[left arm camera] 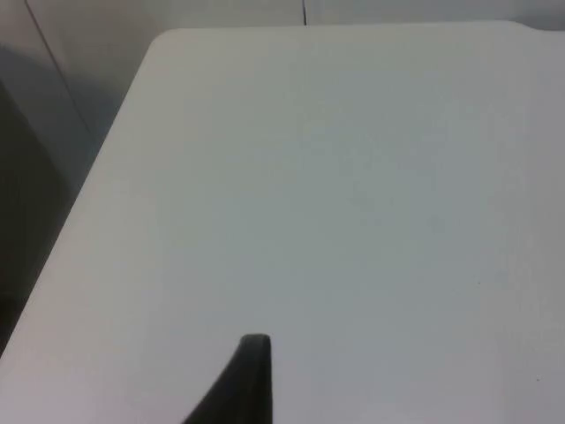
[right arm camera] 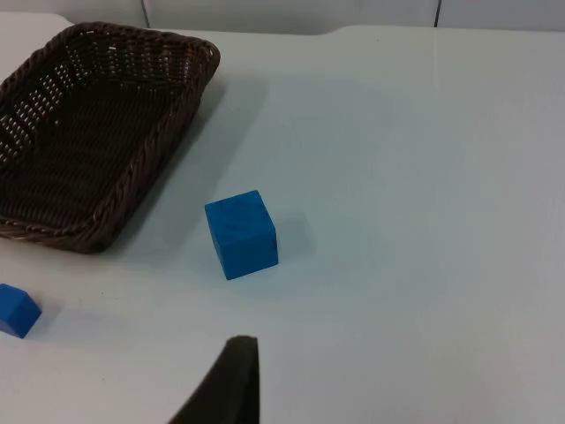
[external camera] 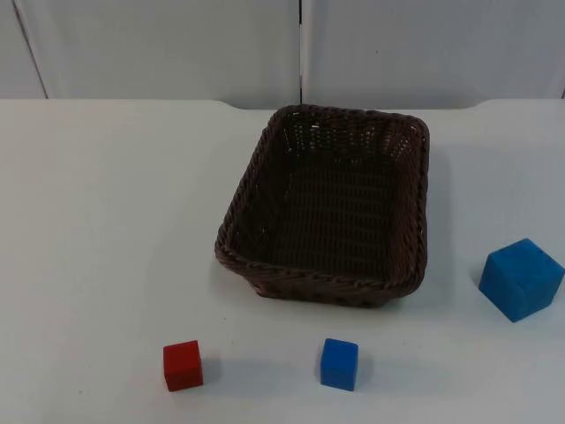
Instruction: Pick up the basket with the left hand and place the largest block into the basket with the right hand.
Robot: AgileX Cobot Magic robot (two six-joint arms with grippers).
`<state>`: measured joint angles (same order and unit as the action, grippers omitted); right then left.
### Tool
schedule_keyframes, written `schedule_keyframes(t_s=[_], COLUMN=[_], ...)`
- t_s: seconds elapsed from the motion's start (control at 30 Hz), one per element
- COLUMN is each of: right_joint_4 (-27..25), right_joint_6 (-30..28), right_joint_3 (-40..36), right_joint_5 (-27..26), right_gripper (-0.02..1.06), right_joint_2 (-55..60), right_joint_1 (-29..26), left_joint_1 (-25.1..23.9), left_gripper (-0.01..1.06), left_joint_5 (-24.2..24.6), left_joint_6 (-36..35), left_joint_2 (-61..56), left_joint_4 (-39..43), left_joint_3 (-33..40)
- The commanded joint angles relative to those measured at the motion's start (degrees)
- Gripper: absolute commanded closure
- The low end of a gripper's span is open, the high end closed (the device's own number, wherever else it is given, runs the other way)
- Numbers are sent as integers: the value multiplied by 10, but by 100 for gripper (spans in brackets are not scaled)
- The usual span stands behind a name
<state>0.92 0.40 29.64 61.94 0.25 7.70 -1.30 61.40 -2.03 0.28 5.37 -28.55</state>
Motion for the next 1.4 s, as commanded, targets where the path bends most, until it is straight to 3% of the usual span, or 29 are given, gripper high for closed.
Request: schedule_keyframes(t_s=[0.0, 1.37], right_joint_4=[0, -16], right_joint_6=[1, 6], right_joint_3=[-1, -1], right_joint_5=[-2, -1], right_gripper=[-1, -1], right_joint_2=[-2, -2], right_joint_1=[-4, -4], left_joint_1=[-1, -1], left_gripper=[0, 0], left_joint_5=[1, 1], left_joint_6=[-2, -2], left_joint_2=[-3, -3], left_joint_4=[-4, 0], left_joint_3=[2, 2])
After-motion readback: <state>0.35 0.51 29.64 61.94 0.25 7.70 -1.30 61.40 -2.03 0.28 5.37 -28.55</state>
